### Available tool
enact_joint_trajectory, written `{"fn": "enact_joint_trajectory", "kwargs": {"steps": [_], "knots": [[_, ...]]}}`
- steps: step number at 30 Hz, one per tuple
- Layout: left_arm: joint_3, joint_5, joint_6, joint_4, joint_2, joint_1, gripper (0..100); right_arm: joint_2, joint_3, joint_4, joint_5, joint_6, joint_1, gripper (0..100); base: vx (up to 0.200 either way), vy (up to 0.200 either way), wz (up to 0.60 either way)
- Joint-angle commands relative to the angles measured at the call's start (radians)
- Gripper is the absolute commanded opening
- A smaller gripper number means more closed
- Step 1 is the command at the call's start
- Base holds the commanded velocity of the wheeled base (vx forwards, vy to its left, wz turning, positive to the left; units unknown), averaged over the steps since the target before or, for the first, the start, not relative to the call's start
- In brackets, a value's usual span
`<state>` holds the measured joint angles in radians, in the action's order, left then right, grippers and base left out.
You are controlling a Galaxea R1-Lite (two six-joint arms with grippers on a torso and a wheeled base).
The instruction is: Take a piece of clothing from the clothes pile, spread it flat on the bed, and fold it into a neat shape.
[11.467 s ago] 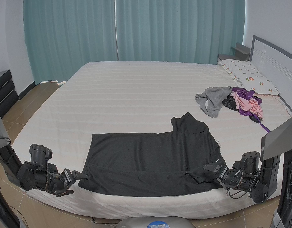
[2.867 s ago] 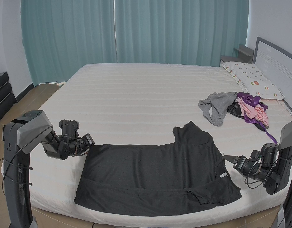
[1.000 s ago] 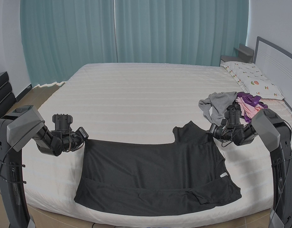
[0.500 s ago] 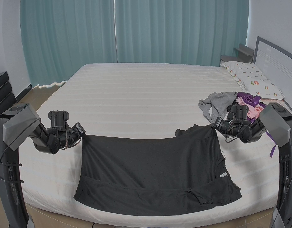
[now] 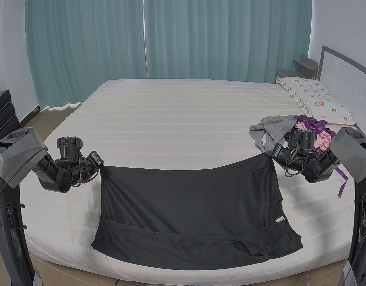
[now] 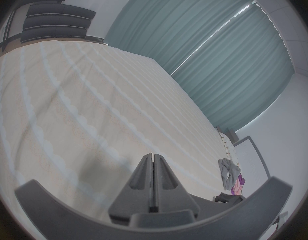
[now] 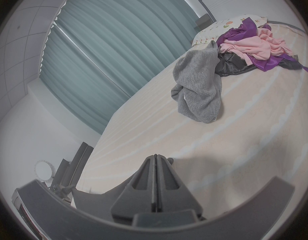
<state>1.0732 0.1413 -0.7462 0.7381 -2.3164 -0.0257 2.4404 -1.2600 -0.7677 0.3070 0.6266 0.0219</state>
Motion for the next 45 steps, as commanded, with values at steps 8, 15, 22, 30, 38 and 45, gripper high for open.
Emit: {"fn": "enact_joint_trajectory", "kwargs": {"steps": [8,15,22,30,38,45], "knots": [[-0.002,0.000,-0.030,0.003,0.017,-0.002,0,-0.058,0.065,-0.048,0.001,0.061,0.000,0,0.000,0.000,0.00],[-0.010,0.004,-0.028,-0.002,0.012,-0.002,0,-0.066,0.105,-0.042,0.004,0.054,0.001,0,0.000,0.000,0.00],[-0.015,0.009,-0.024,-0.003,0.006,0.006,0,-0.073,0.136,-0.038,0.015,0.053,-0.007,0,0.000,0.000,0.00],[-0.007,0.012,-0.007,0.000,-0.017,0.009,0,-0.103,0.145,-0.059,0.026,0.061,-0.014,0,0.000,0.000,0.00],[0.001,0.009,-0.009,0.003,-0.020,0.000,0,-0.104,0.165,-0.053,0.027,0.058,-0.014,0,0.000,0.000,0.00],[-0.018,0.011,0.005,-0.008,-0.009,0.006,0,-0.150,0.231,-0.048,0.063,0.054,-0.039,0,0.000,0.000,0.00]]}}
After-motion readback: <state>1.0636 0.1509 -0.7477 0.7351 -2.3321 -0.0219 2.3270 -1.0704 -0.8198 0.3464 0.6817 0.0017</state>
